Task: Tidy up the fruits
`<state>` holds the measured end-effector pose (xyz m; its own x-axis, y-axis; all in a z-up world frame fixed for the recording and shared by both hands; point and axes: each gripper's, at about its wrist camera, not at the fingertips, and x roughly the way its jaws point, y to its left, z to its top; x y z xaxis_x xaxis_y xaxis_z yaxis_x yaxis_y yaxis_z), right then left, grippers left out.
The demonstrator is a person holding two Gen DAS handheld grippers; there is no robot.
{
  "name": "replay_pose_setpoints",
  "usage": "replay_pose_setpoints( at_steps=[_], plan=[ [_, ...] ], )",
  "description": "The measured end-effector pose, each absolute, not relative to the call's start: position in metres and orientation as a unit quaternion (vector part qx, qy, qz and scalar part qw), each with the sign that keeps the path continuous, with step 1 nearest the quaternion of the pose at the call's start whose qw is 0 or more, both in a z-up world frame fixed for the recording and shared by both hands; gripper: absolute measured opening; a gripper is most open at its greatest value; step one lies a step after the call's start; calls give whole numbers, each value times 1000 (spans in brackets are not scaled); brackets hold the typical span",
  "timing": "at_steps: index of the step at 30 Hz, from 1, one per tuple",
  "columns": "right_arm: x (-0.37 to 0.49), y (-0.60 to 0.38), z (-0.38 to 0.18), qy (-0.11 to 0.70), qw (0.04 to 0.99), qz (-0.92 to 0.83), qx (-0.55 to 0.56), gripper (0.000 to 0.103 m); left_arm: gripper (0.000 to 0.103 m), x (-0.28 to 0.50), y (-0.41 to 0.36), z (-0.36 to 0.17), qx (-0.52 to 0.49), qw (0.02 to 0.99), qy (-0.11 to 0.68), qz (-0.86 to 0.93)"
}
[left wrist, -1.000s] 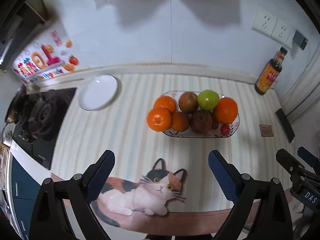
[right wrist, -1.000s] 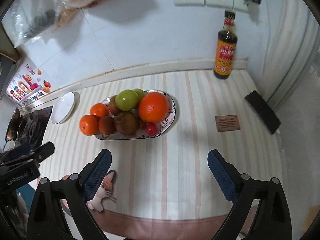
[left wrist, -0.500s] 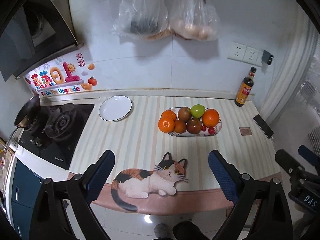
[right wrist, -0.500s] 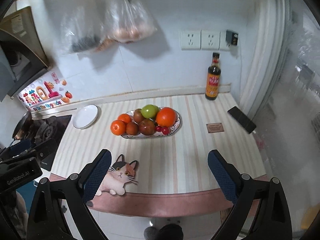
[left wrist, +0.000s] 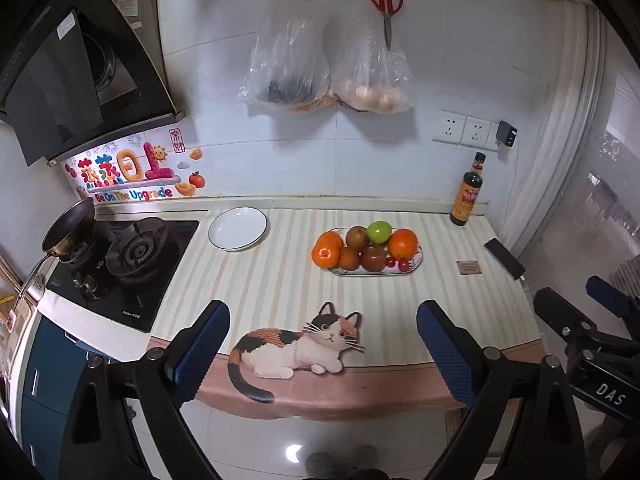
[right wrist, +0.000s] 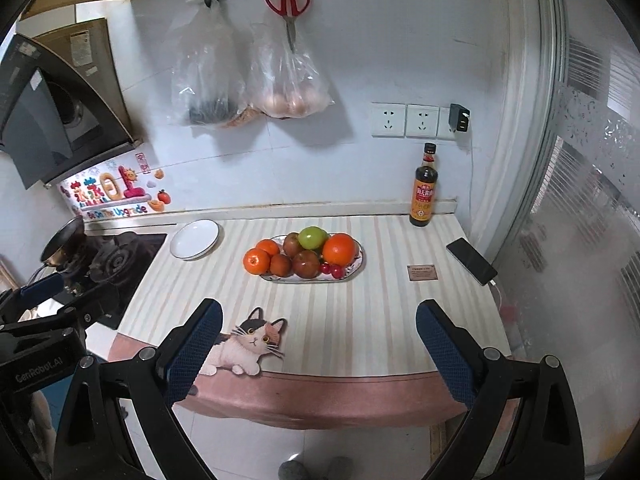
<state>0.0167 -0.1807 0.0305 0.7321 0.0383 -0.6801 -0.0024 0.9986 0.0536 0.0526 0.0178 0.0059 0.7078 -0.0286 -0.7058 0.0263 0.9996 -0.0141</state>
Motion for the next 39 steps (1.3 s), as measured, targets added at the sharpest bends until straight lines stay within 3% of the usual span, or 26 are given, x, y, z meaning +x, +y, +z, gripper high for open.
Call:
replay_pose_setpoints(
  at_steps=[16, 17, 39],
  plan=[
    [34, -206, 26, 374, 926, 21, 47, 101, 97, 67, 2, -2, -16, 920, 392, -12],
    [39, -207, 25, 373, 926, 18, 46, 101, 103, 73, 1, -4, -16, 918, 395, -12],
    [164, -218, -44, 437, 898, 0, 50, 101, 103, 171, -4, -56, 5, 893, 449, 28]
  ],
)
